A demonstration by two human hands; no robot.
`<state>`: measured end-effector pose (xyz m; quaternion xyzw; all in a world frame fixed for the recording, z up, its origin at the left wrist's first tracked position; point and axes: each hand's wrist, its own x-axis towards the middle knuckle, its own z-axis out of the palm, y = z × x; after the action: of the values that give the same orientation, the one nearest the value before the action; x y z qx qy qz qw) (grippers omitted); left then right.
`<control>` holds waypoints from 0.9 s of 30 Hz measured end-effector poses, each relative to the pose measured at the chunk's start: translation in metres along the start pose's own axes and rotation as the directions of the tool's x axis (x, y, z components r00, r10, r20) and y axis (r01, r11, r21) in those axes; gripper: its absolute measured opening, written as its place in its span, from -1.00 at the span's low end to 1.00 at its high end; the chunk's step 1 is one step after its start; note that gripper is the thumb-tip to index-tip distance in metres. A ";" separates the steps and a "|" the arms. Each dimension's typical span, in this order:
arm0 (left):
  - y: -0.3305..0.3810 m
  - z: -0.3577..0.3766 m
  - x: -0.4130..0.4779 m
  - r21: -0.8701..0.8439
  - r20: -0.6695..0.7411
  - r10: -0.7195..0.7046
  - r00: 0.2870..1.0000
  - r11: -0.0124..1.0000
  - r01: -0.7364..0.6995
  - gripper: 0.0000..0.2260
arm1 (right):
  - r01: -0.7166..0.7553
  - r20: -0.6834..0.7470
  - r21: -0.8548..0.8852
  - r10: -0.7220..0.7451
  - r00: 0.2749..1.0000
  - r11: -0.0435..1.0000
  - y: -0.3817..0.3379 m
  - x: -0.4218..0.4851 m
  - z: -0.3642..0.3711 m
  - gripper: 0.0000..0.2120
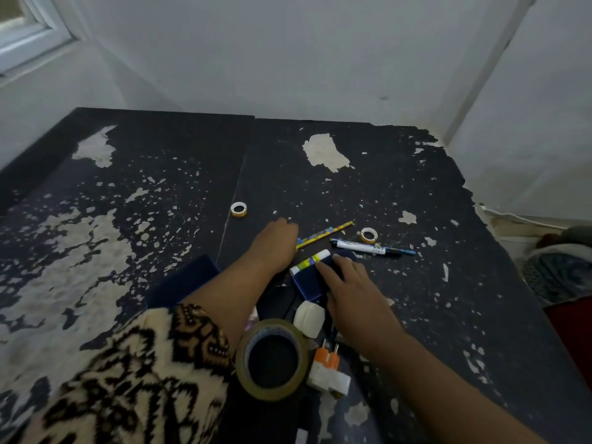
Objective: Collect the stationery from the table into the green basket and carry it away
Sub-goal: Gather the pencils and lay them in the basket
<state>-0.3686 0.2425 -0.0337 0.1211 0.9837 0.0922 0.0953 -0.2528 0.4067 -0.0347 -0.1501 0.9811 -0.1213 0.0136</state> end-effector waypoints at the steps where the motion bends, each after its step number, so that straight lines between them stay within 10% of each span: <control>1: -0.002 0.000 0.000 0.014 0.015 0.009 1.000 1.000 -0.010 -0.77 | -0.006 -0.004 0.009 0.006 1.000 1.000 -0.001 0.000 0.001 -0.40; 10: -0.004 0.005 0.000 0.111 0.124 0.005 0.992 0.994 -0.019 -0.70 | -0.249 0.036 0.256 0.249 0.968 0.934 0.003 -0.011 -0.001 -0.07; 18: -0.010 0.013 -0.001 0.120 0.085 -0.045 0.995 0.992 0.035 -0.72 | -0.317 -0.034 0.303 0.342 0.939 0.899 0.043 0.019 -0.020 -0.69; 27: -0.014 0.027 0.001 0.233 0.029 -0.036 0.999 0.972 0.029 -0.71 | -0.435 0.078 -0.025 0.435 0.897 0.900 0.118 0.028 -0.032 -0.69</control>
<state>-0.3674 0.2337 -0.0630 0.1168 0.9879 -0.0272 0.0981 -0.3157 0.5152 -0.0322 0.0679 0.9888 -0.1058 0.0801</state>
